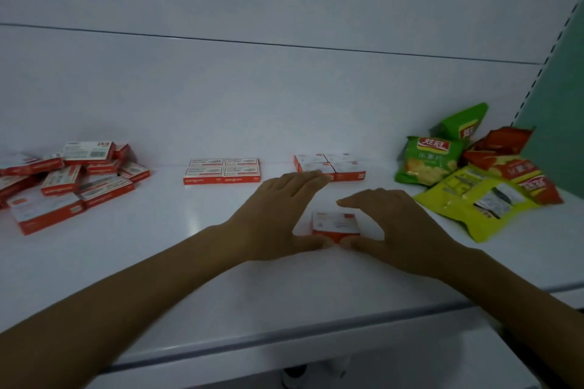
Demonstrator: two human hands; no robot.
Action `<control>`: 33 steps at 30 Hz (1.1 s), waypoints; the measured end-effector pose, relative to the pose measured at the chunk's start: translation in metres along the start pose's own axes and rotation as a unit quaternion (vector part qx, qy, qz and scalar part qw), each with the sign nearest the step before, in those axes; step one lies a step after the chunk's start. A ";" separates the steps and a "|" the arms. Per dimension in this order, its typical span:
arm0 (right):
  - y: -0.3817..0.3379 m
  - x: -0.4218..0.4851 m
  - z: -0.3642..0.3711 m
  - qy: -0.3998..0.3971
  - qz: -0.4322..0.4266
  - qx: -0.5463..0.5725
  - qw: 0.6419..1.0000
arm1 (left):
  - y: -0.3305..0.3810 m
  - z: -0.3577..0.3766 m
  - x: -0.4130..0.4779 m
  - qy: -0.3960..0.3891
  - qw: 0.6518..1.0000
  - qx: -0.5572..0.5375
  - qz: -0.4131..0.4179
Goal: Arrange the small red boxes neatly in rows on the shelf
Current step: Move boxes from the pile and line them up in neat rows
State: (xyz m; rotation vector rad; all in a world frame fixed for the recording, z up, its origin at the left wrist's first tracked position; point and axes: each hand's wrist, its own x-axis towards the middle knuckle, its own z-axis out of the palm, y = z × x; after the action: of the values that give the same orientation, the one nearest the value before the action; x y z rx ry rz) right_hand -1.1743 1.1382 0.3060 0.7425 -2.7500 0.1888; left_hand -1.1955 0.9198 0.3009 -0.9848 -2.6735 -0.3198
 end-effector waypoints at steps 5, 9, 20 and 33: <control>-0.001 -0.010 0.004 0.002 -0.080 -0.032 0.996 | 0.000 0.023 0.006 -0.017 0.999 -0.035 -0.029; 0.008 0.002 0.004 -0.017 -0.049 -0.047 0.998 | -0.007 0.030 0.000 0.018 0.994 -0.094 -0.052; 0.030 0.057 0.025 -0.042 0.012 -0.040 0.998 | -0.013 0.028 -0.001 0.038 0.993 -0.084 -0.080; 0.036 0.064 0.049 0.007 0.035 0.006 0.999 | -0.023 0.032 0.001 0.028 0.993 -0.086 -0.077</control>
State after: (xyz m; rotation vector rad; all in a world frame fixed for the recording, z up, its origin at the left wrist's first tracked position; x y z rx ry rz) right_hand -1.2576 1.1296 0.2776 0.6463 -2.7649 0.2241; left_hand -1.2171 0.9124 0.2684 -0.8032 -2.7114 -0.6106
